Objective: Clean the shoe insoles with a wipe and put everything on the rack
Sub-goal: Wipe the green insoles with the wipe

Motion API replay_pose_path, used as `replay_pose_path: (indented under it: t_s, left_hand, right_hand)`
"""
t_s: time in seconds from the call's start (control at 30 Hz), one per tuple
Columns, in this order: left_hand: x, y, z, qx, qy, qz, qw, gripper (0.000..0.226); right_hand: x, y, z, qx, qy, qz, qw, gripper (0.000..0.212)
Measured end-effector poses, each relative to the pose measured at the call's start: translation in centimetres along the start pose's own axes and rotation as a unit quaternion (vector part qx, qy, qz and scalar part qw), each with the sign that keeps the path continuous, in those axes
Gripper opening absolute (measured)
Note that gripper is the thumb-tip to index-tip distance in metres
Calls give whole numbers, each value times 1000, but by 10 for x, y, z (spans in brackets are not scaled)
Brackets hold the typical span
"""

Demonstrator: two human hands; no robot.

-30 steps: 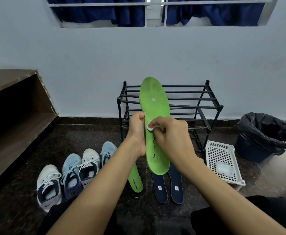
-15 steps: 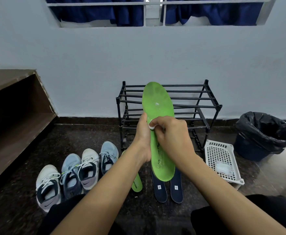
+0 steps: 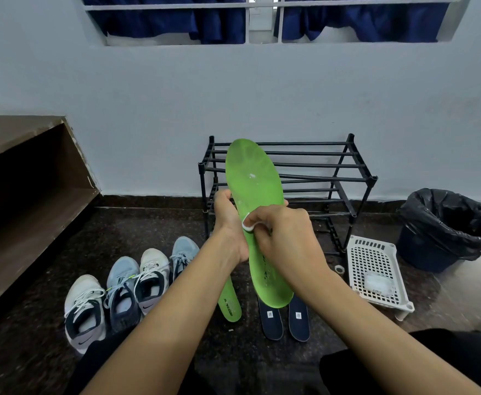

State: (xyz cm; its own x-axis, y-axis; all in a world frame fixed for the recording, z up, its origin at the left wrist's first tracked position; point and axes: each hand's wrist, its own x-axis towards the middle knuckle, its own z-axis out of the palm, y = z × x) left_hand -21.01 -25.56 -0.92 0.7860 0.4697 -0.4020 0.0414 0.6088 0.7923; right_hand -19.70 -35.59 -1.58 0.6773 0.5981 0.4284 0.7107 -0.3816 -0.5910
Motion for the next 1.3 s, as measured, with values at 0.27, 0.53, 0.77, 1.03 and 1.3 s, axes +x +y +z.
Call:
replay_pose_path:
  t_s: [0.27,0.53,0.77,1.03,1.3]
  left_hand:
    - [-1,-12,5,42,-8,-15,999,61]
    - [0,-1,2,11,5,-4,1000,72]
    - [2,-1,1,14,9,4,1000,79]
    - [1,-13,3,44,-50,-33,997,61]
    - [4,1,-5,10,-67,-31,997,52]
  right_hand:
    - [5,7,0,-7,30,-11,999,28]
    - [-1,-1,-1,21,21,7,1000,28]
    - [-2,2,1,28,21,-4,999,26]
    - [4,10,-3,26,48,20,998,27]
    - [0,1,-10,38,24,16,999,29]
